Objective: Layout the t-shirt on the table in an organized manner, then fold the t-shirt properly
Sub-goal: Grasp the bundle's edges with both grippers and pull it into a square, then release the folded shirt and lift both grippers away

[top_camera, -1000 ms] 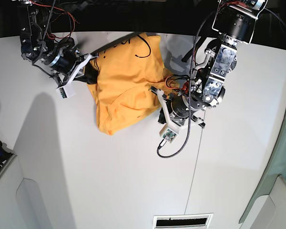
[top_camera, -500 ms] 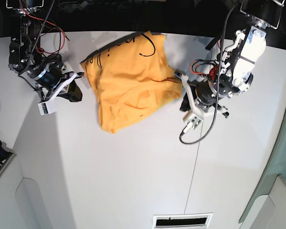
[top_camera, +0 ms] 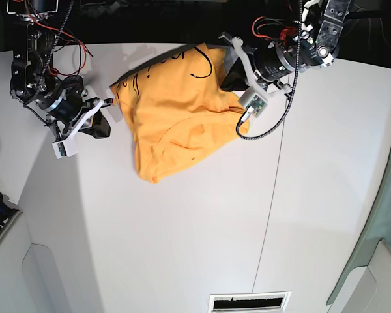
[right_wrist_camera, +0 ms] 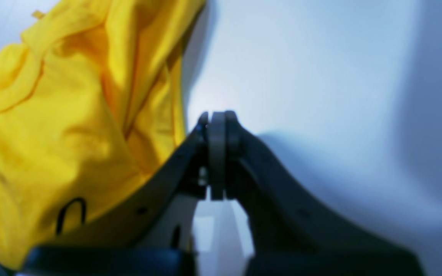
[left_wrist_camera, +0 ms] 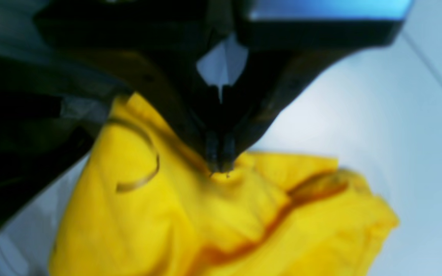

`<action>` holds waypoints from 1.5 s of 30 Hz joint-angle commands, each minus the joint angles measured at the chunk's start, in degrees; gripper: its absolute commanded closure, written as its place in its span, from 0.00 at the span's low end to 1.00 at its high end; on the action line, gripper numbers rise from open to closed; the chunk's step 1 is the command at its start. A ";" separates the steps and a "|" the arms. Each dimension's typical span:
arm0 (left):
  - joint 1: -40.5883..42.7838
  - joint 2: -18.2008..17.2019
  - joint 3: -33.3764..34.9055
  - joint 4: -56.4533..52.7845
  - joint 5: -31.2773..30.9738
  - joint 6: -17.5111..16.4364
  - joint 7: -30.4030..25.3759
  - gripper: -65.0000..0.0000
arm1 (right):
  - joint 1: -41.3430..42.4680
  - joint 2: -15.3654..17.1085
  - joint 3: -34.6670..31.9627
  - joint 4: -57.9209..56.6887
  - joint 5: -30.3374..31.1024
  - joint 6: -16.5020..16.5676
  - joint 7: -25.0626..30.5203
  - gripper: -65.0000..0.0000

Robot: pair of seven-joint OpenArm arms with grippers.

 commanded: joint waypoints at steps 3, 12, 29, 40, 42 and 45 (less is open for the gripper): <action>-2.95 2.82 -0.20 -4.48 -0.26 -0.24 -1.11 1.00 | 0.26 0.37 0.24 0.85 0.83 0.17 -0.24 1.00; -15.41 8.61 -0.20 -20.61 0.11 -0.50 -1.05 1.00 | -0.66 0.28 0.24 0.85 3.10 0.17 -1.16 1.00; -18.78 6.80 -0.22 -22.12 1.75 -0.61 1.42 1.00 | -2.75 -0.22 0.22 0.85 7.54 0.22 -2.80 1.00; -18.05 1.03 -0.24 -15.28 1.86 -0.57 2.12 1.00 | -4.50 -3.21 2.40 2.12 7.32 0.39 -2.60 1.00; -16.87 -1.11 -0.55 -12.55 1.79 0.50 2.51 1.00 | -4.50 -3.19 4.90 3.43 7.30 0.39 -3.06 1.00; -13.60 -4.02 -1.97 -7.67 1.79 3.39 3.39 1.00 | -4.50 -3.15 9.03 5.64 7.37 0.39 -6.19 1.00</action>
